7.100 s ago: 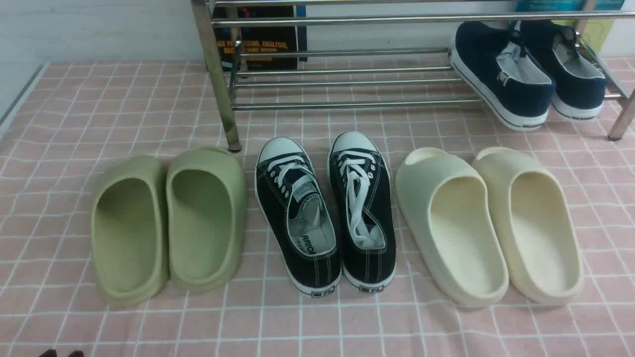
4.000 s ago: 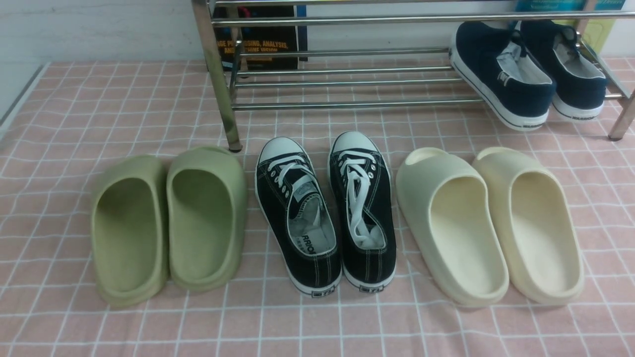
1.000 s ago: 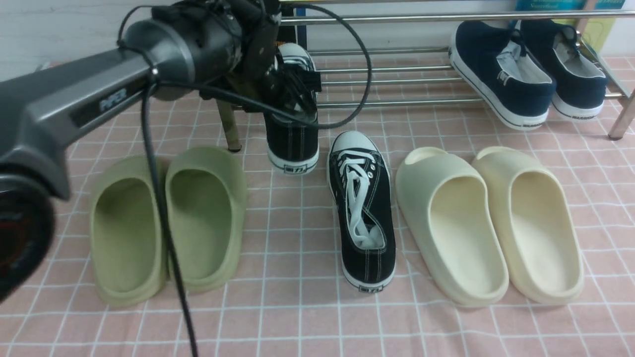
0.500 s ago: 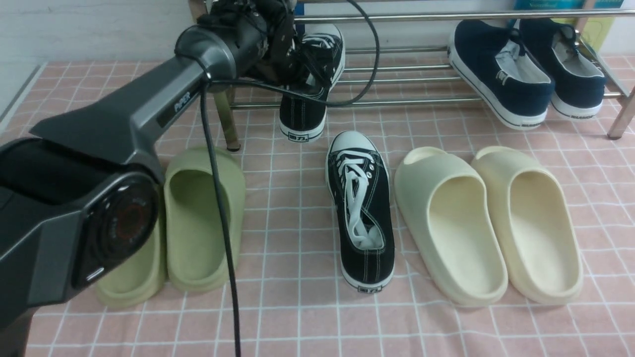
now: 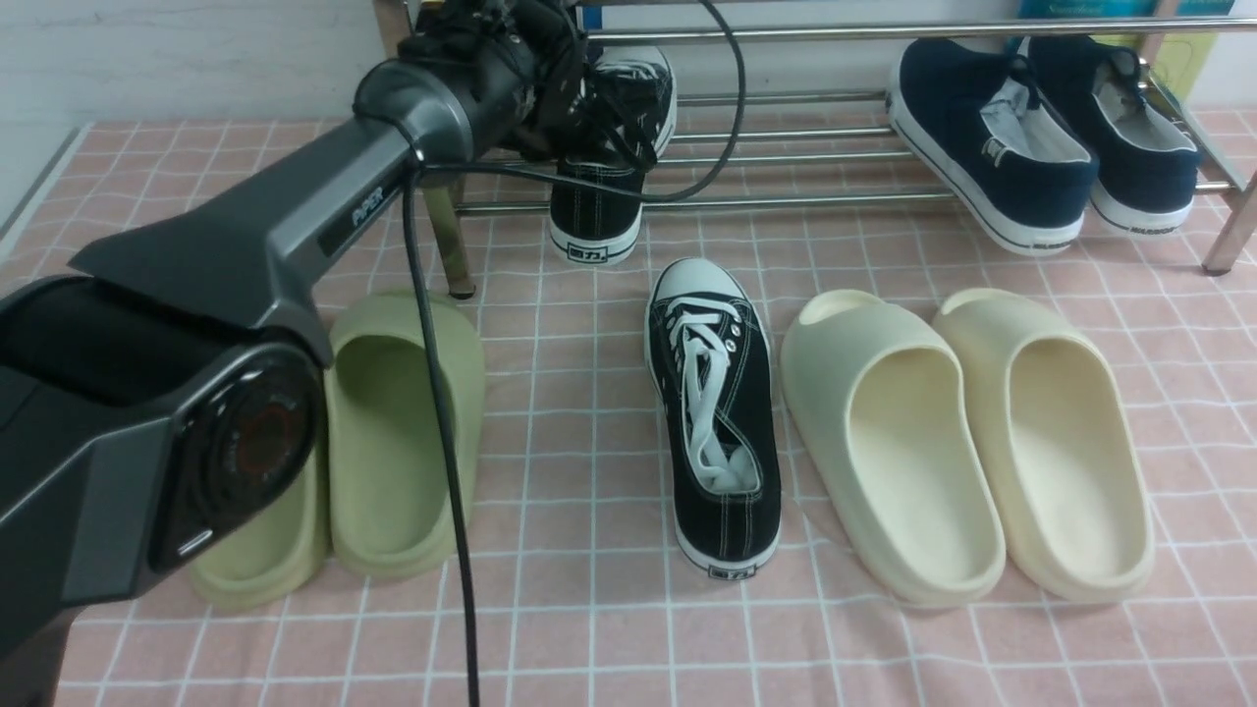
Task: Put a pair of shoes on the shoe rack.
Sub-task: Use the left arm to put a shoe into the shoe rack
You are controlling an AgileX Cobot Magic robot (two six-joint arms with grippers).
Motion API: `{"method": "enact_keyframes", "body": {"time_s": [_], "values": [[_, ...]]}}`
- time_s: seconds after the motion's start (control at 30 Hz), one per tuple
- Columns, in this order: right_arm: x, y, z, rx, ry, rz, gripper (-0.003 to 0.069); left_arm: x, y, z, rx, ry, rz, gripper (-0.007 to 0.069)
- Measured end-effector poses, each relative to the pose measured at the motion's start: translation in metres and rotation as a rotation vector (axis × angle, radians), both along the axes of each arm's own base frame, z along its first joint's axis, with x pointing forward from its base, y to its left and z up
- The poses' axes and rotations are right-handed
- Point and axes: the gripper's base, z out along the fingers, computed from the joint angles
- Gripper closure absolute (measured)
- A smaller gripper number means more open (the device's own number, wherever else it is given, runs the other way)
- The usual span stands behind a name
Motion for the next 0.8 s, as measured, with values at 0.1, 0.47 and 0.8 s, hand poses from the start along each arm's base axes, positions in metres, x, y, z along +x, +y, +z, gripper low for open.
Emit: {"method": "enact_keyframes", "body": {"time_s": [0.1,0.47,0.8], "values": [[0.000,0.000,0.000,0.000,0.000,0.000,0.0421,0.000,0.001,0.002,-0.001,-0.006,0.001,0.0323],[0.000,0.000,0.000,0.000,0.000,0.000,0.0421,-0.050,0.003,0.068,0.289,0.098,-0.179,0.0247],[0.000,0.000,0.000,-0.001,0.000,0.000,0.0421,-0.063,0.007,0.020,0.490,0.436,-0.258,0.0591]]}}
